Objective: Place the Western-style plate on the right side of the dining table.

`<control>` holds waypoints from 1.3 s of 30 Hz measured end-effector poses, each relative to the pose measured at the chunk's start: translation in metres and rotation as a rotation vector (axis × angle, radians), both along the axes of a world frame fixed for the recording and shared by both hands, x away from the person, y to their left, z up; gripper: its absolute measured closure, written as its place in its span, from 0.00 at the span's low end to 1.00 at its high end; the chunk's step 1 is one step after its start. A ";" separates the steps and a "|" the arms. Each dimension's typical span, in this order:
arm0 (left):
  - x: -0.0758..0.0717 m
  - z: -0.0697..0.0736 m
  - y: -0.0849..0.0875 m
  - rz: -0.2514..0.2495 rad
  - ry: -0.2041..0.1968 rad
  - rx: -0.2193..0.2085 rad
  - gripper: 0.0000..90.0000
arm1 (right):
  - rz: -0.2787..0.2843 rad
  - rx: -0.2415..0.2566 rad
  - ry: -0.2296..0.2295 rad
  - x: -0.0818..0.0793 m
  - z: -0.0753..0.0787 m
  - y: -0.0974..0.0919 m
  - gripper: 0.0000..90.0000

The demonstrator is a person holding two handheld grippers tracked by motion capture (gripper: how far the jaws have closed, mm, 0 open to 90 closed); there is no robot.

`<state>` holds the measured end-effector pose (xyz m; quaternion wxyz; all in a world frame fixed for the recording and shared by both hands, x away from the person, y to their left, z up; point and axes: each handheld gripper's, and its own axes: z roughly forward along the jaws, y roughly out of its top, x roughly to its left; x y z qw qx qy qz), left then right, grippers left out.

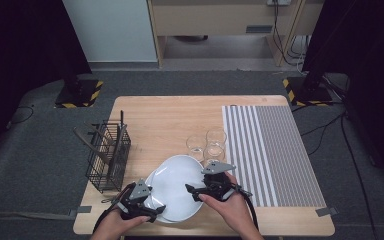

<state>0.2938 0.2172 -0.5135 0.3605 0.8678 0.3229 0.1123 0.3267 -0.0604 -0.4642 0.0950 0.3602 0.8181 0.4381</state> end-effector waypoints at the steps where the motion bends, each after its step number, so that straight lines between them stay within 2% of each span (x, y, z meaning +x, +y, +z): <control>1: 0.000 0.000 0.000 0.001 0.000 0.000 0.17 | 0.002 -0.001 0.002 0.000 0.001 0.001 0.30; 15: 0.001 0.001 0.002 0.014 -0.003 0.002 0.16 | 0.021 -0.002 -0.012 0.004 0.013 0.012 0.32; 25: 0.002 0.001 0.002 0.018 -0.006 0.001 0.16 | 0.024 -0.005 -0.011 0.005 0.016 0.013 0.36; 39: 0.002 0.001 0.003 0.020 -0.006 -0.002 0.16 | 0.009 -0.002 -0.014 0.005 0.017 0.011 0.48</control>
